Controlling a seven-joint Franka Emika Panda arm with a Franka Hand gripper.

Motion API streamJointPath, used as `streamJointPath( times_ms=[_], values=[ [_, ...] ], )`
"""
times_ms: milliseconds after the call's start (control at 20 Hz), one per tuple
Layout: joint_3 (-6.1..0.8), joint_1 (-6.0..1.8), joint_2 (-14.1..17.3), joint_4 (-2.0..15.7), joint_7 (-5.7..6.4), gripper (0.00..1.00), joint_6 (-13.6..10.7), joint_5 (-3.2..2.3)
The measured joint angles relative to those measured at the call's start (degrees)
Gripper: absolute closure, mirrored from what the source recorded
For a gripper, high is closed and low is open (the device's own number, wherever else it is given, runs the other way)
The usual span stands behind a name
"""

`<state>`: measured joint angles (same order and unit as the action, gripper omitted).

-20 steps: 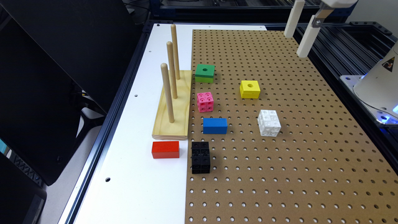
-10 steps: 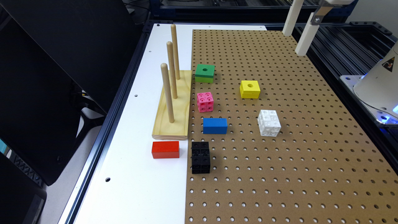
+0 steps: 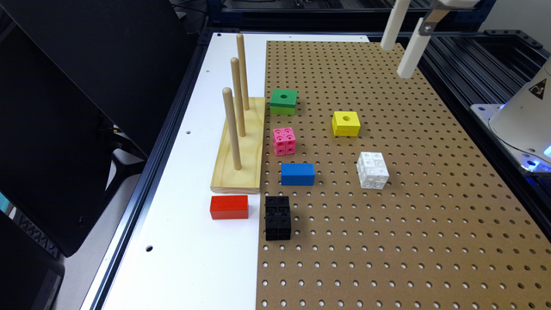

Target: Pick up narrow blue stick.

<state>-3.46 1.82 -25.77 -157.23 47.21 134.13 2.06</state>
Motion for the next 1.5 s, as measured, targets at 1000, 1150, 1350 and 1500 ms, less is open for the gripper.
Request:
streamJointPath(
  times_ms=[1000, 1150, 1350, 1500],
  values=[
    [-3.71, 1.43, 10.06, 9.23, 5.20, 0.00, 0.20, 0.15],
    [-3.75, 1.42, 11.17, 10.27, 5.27, 0.00, 0.21, 0.15],
    [-3.78, 1.42, 13.04, 12.22, 5.32, 0.00, 0.21, 0.15],
    [-3.87, 1.42, 14.86, 14.02, 5.40, 0.00, 0.22, 0.15]
  ],
)
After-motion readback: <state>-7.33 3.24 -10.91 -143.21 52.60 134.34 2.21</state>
